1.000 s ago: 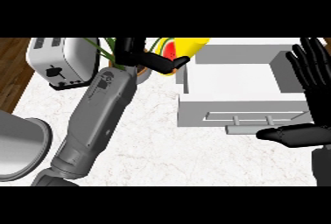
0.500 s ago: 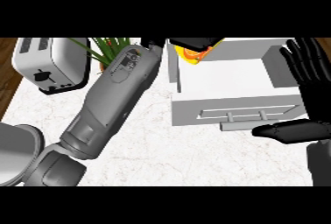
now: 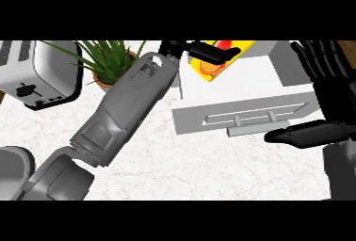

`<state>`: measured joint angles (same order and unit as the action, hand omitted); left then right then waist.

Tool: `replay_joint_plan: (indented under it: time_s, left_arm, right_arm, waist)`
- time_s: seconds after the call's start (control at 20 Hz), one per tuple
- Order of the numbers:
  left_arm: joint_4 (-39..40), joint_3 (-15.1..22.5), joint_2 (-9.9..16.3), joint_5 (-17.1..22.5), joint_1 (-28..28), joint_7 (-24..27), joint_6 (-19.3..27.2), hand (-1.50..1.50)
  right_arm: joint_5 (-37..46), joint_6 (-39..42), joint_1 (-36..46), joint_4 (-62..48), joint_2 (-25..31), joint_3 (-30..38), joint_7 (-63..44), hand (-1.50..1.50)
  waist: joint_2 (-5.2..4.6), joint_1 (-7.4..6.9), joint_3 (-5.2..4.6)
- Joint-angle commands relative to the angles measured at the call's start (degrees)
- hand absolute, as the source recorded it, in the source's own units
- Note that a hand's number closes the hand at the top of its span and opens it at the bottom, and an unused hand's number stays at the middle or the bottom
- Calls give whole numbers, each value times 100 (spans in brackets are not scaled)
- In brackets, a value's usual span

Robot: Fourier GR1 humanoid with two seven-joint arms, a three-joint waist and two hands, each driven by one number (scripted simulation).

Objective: Pick up the cup, place it into the drawer and close the drawer

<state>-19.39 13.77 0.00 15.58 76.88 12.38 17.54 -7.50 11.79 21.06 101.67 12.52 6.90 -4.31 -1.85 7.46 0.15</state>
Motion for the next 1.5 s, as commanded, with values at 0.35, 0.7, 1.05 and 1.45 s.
replay_joint_plan:
  time_s: [0.35,0.7,1.05,1.45]
  left_arm:
    - [27,552,0,617,-337,225,-266,-150]
    - [-333,315,0,1373,-509,899,-387,-150]
    - [-391,120,0,1900,-515,1487,-99,-150]
    - [-304,89,0,2184,-413,1604,99,-150]
  right_arm:
    - [-169,232,336,-153,-6,-155,-26,-150]
    - [-1084,1335,426,14,-110,-850,-186,150]
    - [-848,2420,181,-26,704,-1648,-889,150]
    - [1502,2177,-423,157,1284,-1978,-288,-150]
  waist:
    - [-116,407,-7]
    - [-123,503,-15]
    - [7,112,-24]
    - [106,-362,-4]
